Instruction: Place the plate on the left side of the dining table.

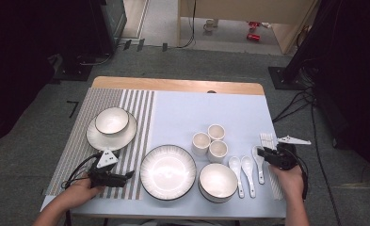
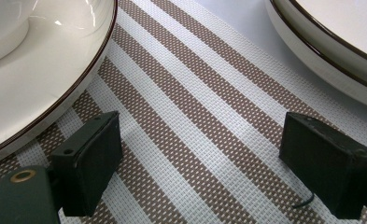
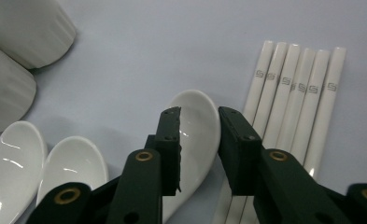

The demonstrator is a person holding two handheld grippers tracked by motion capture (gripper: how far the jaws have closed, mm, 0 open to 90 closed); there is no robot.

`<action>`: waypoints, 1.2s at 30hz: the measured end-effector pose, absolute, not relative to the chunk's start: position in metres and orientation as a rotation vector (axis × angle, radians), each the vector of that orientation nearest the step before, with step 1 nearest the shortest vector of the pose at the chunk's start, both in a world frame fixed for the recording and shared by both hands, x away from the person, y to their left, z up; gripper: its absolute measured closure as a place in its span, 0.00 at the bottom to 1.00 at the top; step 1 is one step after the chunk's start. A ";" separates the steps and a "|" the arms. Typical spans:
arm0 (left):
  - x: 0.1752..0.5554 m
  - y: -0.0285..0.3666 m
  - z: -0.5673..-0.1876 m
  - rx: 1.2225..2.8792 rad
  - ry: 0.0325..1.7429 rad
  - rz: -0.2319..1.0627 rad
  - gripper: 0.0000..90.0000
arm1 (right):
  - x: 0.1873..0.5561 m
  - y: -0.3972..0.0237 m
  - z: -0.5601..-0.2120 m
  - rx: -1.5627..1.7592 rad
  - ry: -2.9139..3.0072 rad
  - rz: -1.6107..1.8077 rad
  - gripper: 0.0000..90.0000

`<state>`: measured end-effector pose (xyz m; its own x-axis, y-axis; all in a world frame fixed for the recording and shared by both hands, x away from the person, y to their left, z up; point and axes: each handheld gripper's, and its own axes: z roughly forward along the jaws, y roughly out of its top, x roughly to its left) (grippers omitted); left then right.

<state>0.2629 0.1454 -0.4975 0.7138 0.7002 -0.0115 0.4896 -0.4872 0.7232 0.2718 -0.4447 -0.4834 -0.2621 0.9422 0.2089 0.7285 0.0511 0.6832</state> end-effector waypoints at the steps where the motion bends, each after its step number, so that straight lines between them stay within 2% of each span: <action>1: 0.263 0.145 -0.498 2.186 0.899 0.370 0.14 | 0.271 -0.444 -0.483 1.690 2.039 1.026 0.74; 17: 0.263 0.145 -0.498 2.186 0.899 0.370 0.14 | 0.265 -0.437 -0.482 1.700 2.030 0.963 0.64; 27: 0.263 0.145 -0.498 2.186 0.899 0.370 0.14 | 0.252 -0.438 -0.478 1.745 1.978 0.956 0.63; 36: 0.263 0.145 -0.498 2.187 0.898 0.371 0.14 | 0.241 -0.434 -0.478 1.767 1.985 0.968 0.68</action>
<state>0.2629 0.1453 -0.4975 0.7142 0.6998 -0.0101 0.4890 -0.4886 0.7227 0.2414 -0.4344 -0.4783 -0.1897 0.9611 0.2007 0.7501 0.0099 0.6612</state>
